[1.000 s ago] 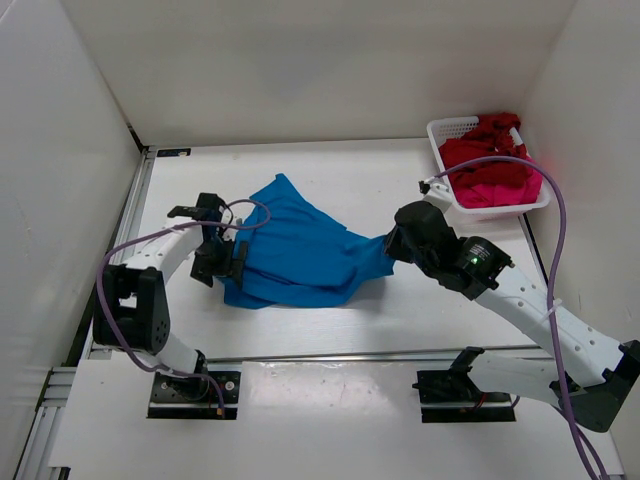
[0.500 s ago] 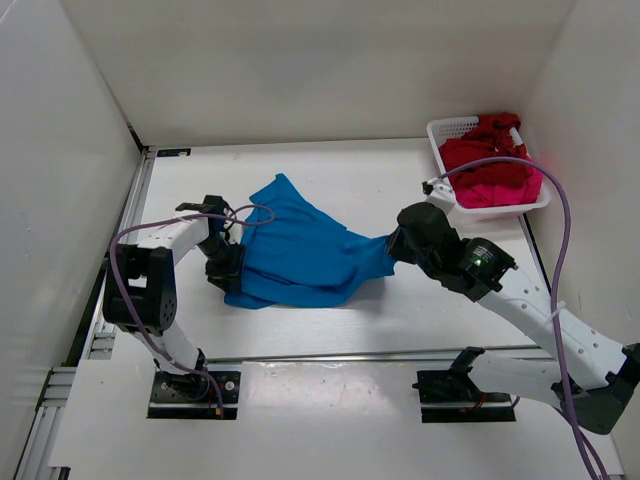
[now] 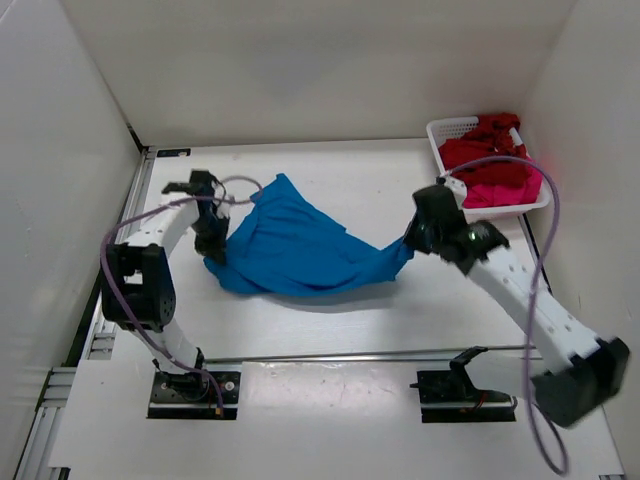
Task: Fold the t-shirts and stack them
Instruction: Flatten out the tshirt
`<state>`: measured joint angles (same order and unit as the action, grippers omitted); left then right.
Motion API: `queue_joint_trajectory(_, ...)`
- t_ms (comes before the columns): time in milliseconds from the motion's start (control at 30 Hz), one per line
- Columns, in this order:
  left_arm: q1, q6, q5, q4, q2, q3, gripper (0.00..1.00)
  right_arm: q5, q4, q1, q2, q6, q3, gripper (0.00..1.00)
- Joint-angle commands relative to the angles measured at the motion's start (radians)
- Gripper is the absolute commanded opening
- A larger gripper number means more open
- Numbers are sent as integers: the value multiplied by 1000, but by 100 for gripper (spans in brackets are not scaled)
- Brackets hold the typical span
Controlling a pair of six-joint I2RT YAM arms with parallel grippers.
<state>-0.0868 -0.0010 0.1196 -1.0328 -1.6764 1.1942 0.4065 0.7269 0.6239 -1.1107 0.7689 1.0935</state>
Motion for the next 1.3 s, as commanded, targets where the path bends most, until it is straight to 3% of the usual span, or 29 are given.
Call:
queue_joint_trajectory(0,54,1,-95,63,-11,331,10,-311,-89,-257,-235,-152,205,0)
queue_joint_trajectory(33,64,1,-127,39,-38,437,10,-366,-45,-342,-411,-207,341,0)
queue_joint_trajectory(67,79,1,-142,30,-87,651,10,-423,12,-367,-495,-232,681,0)
queue_joint_trajectory(133,88,1,-205,30,-120,845,10,-437,158,-417,-697,-282,1067,0)
queue_joint_trajectory(200,88,1,-244,86,-99,983,10,-437,170,-426,-756,-304,1454,0)
queue_joint_trajectory(233,88,1,-270,126,-76,984,10,-425,98,-456,-726,-304,1480,0)
queue_joint_trajectory(267,88,1,-270,190,-53,984,10,-413,36,-467,-677,-293,1446,0)
queue_joint_trajectory(333,88,1,-270,201,-6,950,10,-403,-184,-490,-474,-264,1124,0)
queue_joint_trajectory(400,64,1,-281,201,29,883,10,-416,-295,-500,-324,-252,849,0)
queue_joint_trajectory(467,55,1,-262,191,66,794,10,-426,-273,-475,-269,-261,743,0)
queue_joint_trajectory(600,22,1,-253,191,174,470,10,-445,-245,-385,-96,-272,404,0)
queue_joint_trajectory(633,22,1,-253,191,193,412,10,-433,-245,-372,-63,-258,249,0)
queue_joint_trajectory(833,2,1,-244,191,320,-33,10,-362,-254,-271,250,-68,-316,0)
queue_joint_trajectory(1067,-19,1,-310,200,466,-394,10,-229,-117,4,500,225,-637,0)
queue_joint_trajectory(1267,-19,1,-405,169,598,-528,10,-115,-63,201,468,340,-623,0)
